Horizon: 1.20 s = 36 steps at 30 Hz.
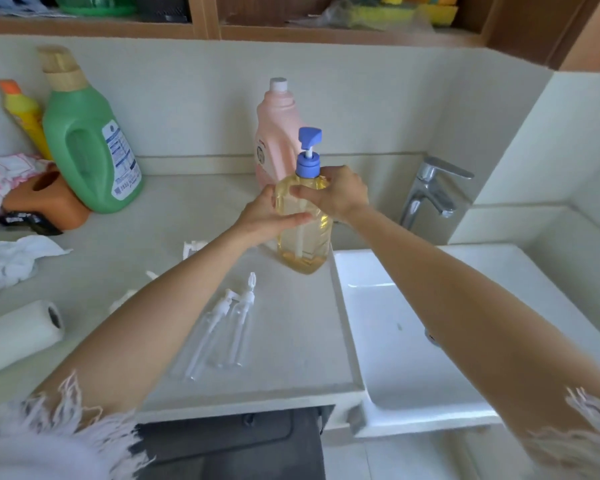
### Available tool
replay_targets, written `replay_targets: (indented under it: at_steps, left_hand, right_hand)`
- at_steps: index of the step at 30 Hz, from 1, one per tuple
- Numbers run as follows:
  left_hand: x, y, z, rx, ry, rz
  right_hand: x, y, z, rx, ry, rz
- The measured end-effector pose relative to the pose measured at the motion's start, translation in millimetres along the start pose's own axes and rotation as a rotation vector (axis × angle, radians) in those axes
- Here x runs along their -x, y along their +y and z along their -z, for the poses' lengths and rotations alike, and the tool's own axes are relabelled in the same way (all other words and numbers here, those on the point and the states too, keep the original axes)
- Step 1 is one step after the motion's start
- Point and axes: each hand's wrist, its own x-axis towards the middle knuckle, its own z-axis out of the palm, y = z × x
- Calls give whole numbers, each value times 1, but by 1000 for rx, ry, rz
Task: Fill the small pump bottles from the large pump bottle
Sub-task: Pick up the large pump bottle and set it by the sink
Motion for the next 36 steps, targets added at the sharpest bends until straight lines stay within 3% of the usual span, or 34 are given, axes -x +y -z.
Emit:
replay_targets:
  at_steps: [13, 15, 18, 22, 26, 31, 33, 36]
  left_hand:
    - [77, -4, -26, 101, -40, -17]
    - [82, -4, -22, 73, -81, -28]
    - [86, 7, -2, 41, -84, -62]
    - [90, 52, 21, 386, 179, -181]
    - [90, 86, 5, 350, 139, -362]
    - [81, 83, -1, 343, 287, -384]
    - [79, 80, 4, 342, 278, -374]
    - [85, 78, 4, 446, 129, -365]
  right_hand:
    - [91, 12, 15, -39, 23, 4]
    - [93, 12, 22, -50, -89, 35]
    - [91, 17, 51, -295, -345, 117]
    - [83, 7, 82, -582, -163, 266]
    - [79, -10, 68, -635, -130, 331]
    - [80, -11, 51, -703, 82, 257]
    - [82, -13, 47, -686, 184, 208]
    - [89, -19, 39, -632, 326, 209]
